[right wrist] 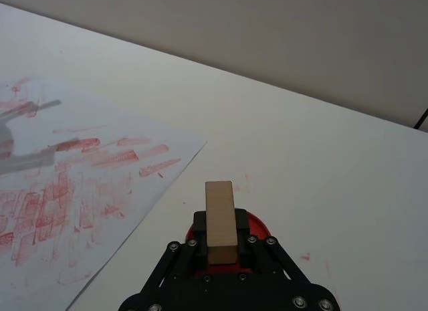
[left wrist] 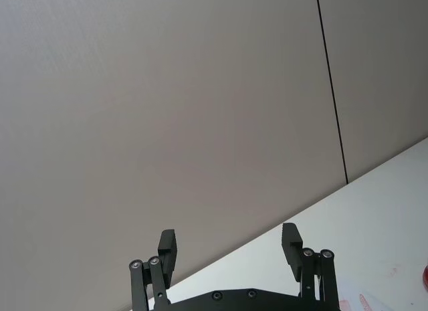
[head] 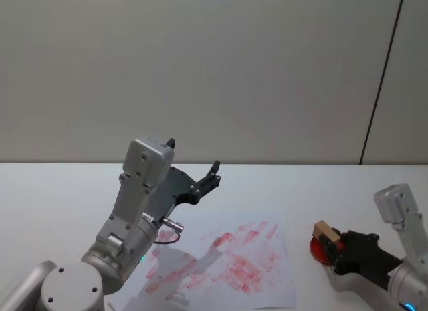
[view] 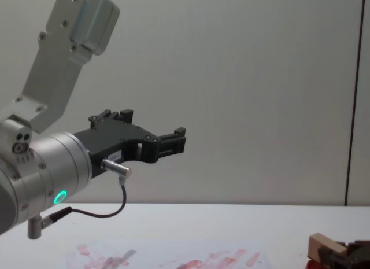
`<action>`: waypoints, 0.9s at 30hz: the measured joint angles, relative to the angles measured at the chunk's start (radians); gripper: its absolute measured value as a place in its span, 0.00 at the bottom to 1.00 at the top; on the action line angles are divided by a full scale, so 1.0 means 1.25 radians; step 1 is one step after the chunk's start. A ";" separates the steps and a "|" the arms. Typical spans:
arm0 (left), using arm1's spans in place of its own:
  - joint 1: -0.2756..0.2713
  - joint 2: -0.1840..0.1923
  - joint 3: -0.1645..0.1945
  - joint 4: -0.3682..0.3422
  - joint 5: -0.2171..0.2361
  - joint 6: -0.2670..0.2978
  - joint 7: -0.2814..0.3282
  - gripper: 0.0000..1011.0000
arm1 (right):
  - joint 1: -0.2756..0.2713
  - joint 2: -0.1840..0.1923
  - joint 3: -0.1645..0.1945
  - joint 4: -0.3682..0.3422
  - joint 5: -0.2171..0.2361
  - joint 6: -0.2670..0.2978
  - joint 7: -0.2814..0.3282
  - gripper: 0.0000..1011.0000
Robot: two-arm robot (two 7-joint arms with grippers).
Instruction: Use the one hand to pick up the stamp and affix it onto the A4 paper.
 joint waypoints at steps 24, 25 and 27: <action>0.000 0.000 0.000 0.000 0.000 0.000 0.000 0.99 | -0.008 0.003 0.005 -0.020 0.024 -0.024 -0.020 0.81; 0.000 0.000 0.000 0.000 0.000 0.000 0.000 0.99 | -0.008 0.003 0.005 -0.025 0.026 -0.026 -0.022 0.85; 0.000 0.000 0.000 0.000 0.000 0.000 0.000 0.99 | -0.010 0.002 0.005 -0.039 0.030 -0.031 -0.029 0.91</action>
